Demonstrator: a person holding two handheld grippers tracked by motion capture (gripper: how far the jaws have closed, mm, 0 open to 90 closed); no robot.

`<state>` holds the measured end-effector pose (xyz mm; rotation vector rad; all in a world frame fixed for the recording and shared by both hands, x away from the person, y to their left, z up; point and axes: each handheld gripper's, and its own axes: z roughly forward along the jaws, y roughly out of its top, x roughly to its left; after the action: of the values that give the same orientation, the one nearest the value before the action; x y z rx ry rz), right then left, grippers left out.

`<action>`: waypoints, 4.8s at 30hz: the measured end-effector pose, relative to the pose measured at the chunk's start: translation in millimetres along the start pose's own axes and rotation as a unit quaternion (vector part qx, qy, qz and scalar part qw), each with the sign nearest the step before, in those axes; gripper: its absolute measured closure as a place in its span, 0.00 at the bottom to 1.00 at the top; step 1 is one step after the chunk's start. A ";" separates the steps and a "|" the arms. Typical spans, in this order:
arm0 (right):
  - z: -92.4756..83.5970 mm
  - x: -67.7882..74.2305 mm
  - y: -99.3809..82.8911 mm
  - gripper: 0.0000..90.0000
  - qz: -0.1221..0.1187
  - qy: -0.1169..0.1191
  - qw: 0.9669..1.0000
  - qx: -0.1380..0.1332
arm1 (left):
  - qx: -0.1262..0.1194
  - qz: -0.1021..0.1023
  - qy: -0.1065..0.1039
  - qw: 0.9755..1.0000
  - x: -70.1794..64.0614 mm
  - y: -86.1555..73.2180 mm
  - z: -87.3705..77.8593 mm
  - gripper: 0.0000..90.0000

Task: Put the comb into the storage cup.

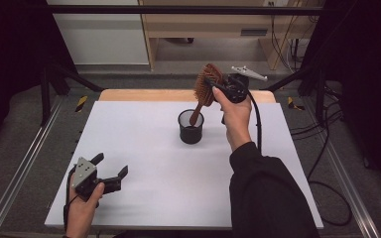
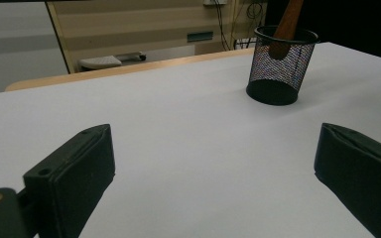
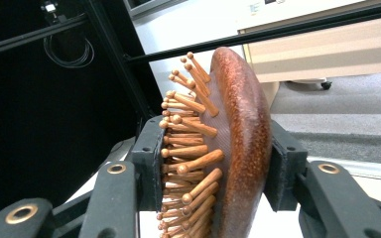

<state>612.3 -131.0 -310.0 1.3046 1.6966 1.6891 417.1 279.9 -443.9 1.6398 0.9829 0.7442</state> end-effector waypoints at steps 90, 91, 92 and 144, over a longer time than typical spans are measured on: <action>19.5 -2.3 -47.0 0.57 0.038 0.024 0.999 0.026 | 0.006 0.002 -0.007 1.000 -1.2 -0.4 1.7 0.03; 19.6 -2.9 -47.1 0.56 0.038 0.023 0.999 0.026 | 0.006 0.002 -0.007 1.000 -1.2 -0.5 1.8 0.03; 19.8 -3.7 -47.2 0.56 0.039 0.023 0.999 0.025 | 0.006 0.002 -0.007 1.000 -1.3 -0.5 1.8 0.03; 16.0 -25.2 -45.2 0.50 0.043 0.013 0.998 0.053 | 0.007 0.003 -0.011 1.000 -2.3 -0.6 2.6 0.03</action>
<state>623.0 -135.1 -362.9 1.4292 1.7897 1.6918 418.1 276.7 -445.2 1.6606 0.9700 0.7238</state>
